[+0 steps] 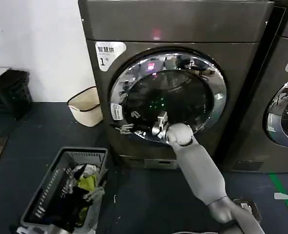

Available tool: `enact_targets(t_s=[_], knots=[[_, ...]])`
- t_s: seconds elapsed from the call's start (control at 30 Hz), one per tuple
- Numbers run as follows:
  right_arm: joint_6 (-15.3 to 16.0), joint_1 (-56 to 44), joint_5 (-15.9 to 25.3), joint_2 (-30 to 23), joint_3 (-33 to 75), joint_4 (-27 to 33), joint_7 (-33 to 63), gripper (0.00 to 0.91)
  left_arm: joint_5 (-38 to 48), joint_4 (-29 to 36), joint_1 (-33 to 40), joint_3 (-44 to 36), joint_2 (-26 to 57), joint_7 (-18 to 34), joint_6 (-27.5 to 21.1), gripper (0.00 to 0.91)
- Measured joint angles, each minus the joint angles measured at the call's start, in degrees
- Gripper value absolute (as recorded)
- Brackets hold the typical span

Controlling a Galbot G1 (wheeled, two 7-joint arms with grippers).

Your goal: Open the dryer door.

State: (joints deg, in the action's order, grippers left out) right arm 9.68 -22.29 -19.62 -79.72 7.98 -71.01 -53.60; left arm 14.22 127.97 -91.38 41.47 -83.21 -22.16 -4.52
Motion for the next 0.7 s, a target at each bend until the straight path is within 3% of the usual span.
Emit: enact_targets(t_s=[0.37,0.7], knots=[[0.0,-2.9,0.4,3.4,1.1,-4.8,-9.4,0.907,6.5,-3.2,5.3,1.0,7.4,8.2,-5.5,0.907],[1.2,-7.0,0.4,6.5,3.0,-10.3,-16.5,0.907,16.6,-10.2,12.9,1.9,14.4,1.3,-9.9,0.907]])
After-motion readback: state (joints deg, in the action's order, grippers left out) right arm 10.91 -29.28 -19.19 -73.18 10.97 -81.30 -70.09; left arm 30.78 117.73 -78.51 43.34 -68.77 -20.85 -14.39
